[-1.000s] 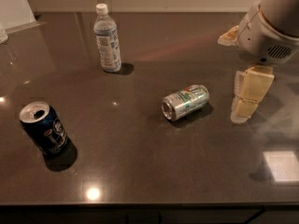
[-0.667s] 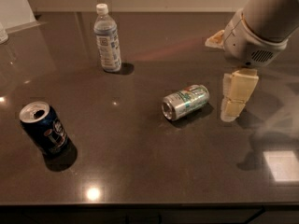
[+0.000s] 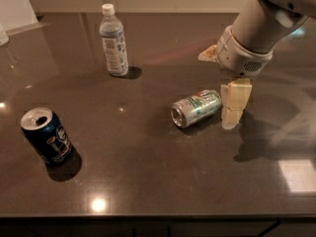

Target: Pick 7up can

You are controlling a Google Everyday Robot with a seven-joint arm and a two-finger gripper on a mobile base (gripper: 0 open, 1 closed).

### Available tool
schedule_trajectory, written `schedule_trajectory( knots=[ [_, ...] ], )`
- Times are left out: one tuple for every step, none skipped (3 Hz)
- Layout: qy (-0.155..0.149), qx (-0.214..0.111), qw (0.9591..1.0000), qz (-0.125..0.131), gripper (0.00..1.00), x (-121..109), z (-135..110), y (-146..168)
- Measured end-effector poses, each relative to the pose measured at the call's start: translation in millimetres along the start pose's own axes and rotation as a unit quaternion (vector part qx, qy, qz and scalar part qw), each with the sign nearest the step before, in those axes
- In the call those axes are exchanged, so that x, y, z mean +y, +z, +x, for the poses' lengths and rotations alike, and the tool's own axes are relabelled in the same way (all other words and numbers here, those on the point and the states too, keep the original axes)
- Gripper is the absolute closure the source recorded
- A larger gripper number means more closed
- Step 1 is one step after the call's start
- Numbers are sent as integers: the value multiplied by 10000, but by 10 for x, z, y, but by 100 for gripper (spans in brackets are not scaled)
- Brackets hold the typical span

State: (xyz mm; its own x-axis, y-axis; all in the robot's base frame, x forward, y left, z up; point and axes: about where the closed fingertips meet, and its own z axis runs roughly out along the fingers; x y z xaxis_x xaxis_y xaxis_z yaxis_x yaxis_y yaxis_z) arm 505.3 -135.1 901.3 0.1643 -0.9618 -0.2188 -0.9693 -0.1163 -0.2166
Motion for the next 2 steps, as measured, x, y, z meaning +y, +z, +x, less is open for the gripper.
schedule_trajectory(
  knots=[
    [-231, -89, 9994, -251, 0, -41, -19, 187],
    [-453, -156, 9980, -417, 0, -58, -70, 325]
  ],
)
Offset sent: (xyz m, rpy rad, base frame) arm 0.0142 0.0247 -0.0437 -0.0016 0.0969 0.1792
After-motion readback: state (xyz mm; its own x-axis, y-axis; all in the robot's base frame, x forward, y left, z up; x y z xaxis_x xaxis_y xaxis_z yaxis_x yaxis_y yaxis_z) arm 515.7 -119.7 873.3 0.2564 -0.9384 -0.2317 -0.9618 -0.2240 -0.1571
